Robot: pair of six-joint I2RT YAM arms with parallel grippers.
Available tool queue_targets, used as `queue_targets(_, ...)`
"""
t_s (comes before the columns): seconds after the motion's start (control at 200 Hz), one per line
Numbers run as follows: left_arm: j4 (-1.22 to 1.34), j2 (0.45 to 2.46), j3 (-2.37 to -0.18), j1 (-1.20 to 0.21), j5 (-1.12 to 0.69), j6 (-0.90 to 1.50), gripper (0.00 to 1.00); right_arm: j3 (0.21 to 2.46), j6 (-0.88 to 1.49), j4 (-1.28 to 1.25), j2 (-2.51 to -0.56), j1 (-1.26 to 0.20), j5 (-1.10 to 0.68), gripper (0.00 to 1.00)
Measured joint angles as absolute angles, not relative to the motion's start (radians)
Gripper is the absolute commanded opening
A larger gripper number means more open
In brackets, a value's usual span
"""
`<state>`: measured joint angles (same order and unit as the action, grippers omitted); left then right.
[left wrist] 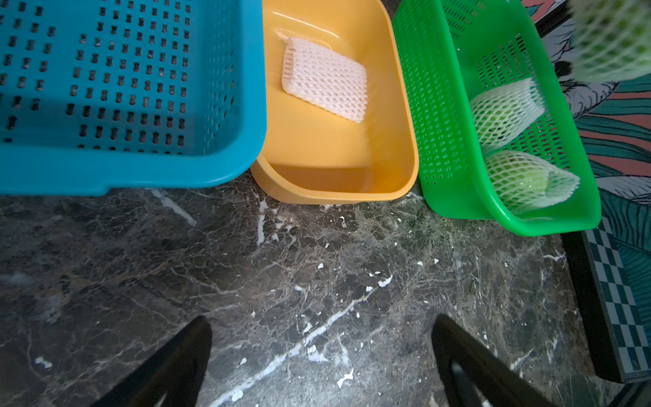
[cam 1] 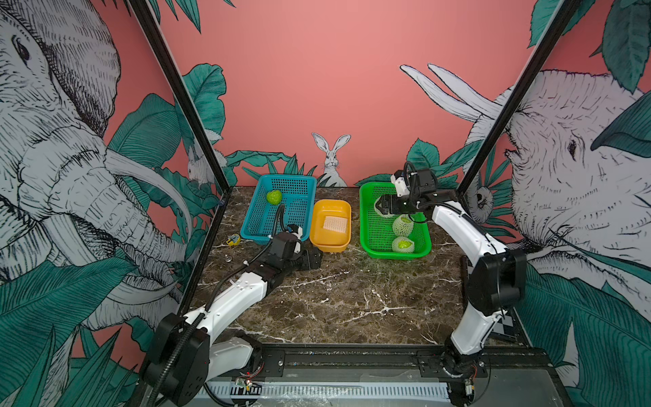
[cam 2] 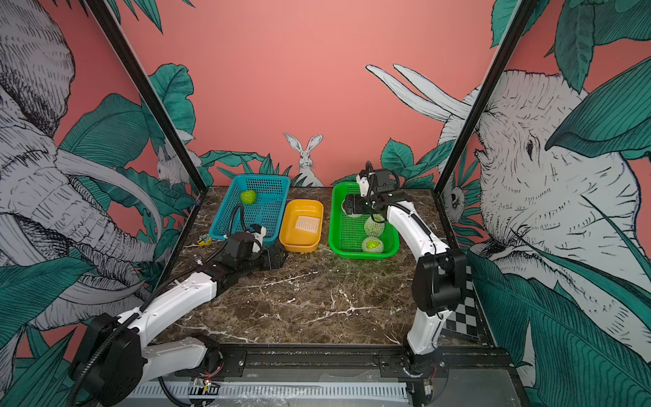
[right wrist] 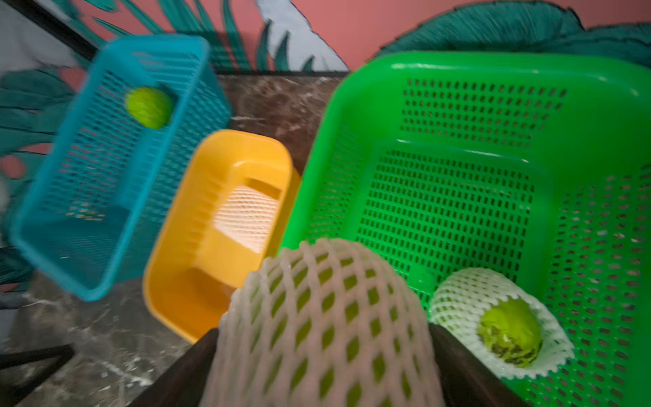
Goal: Sleeve custard apples in foam nets
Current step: Place the custard apple in the basket.
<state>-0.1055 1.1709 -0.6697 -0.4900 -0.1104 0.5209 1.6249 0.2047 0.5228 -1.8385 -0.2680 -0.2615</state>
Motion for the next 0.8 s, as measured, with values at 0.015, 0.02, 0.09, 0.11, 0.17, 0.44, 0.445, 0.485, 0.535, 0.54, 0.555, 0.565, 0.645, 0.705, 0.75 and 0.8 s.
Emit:
queue_targets(0.015, -0.106, 1.166, -0.668, -0.49, -0.109, 0.52, 0.99, 1.627, 0.199, 0.522, -1.854, -0.267, -0.248, 0.87)
queue_targets(0.02, -0.106, 1.164, -0.667, -0.49, -0.109, 0.519, 0.99, 1.629, 0.198, 0.522, -1.861, -0.267, -0.242, 0.87)
queue_targets(0.09, -0.105, 1.146, -0.661, -0.49, -0.105, 0.511, 0.99, 1.649, 0.18, 0.516, -1.924, -0.266, -0.188, 0.87)
queue_targets(0.11, -0.105, 1.143, -0.661, -0.49, -0.104, 0.509, 0.99, 1.656, 0.175, 0.514, -1.943, -0.266, -0.172, 0.87)
queue_targets(0.17, -0.105, 1.134, -0.658, -0.49, -0.1, 0.505, 0.99, 1.683, 0.167, 0.509, -1.99, -0.265, -0.139, 0.87)
queue_targets(0.44, -0.1, 1.14, -0.651, -0.49, -0.096, 0.506, 0.99, 1.838, 0.148, 0.467, -2.161, -0.265, -0.072, 0.87)
queue_targets(0.445, -0.099, 1.14, -0.651, -0.49, -0.096, 0.506, 0.99, 1.841, 0.148, 0.466, -2.164, -0.265, -0.072, 0.87)
queue_targets(0.485, -0.097, 1.147, -0.651, -0.49, -0.096, 0.508, 0.99, 1.859, 0.148, 0.462, -2.183, -0.265, -0.071, 0.86)
queue_targets(0.535, -0.094, 1.158, -0.651, -0.49, -0.096, 0.509, 0.99, 1.878, 0.149, 0.456, -2.206, -0.265, -0.071, 0.87)
queue_targets(0.54, -0.093, 1.159, -0.651, -0.49, -0.096, 0.509, 0.99, 1.879, 0.149, 0.456, -2.208, -0.266, -0.071, 0.87)
queue_targets(0.555, -0.092, 1.163, -0.651, -0.49, -0.097, 0.509, 0.99, 1.884, 0.149, 0.454, -2.214, -0.265, -0.071, 0.87)
queue_targets(0.565, -0.091, 1.165, -0.651, -0.49, -0.097, 0.509, 0.99, 1.886, 0.149, 0.453, -2.218, -0.266, -0.071, 0.87)
queue_targets(0.645, -0.083, 1.184, -0.651, -0.49, -0.097, 0.512, 0.99, 1.905, 0.15, 0.45, -2.252, -0.266, -0.071, 0.87)
queue_targets(0.705, -0.082, 1.193, -0.651, -0.49, -0.098, 0.513, 0.99, 1.918, 0.151, 0.449, -2.277, -0.267, -0.066, 0.88)
queue_targets(0.75, -0.083, 1.198, -0.651, -0.49, -0.098, 0.513, 0.99, 1.925, 0.152, 0.45, -2.294, -0.268, -0.062, 0.88)
queue_targets(0.8, -0.083, 1.2, -0.651, -0.49, -0.099, 0.512, 0.99, 1.931, 0.152, 0.452, -2.31, -0.27, -0.056, 0.89)
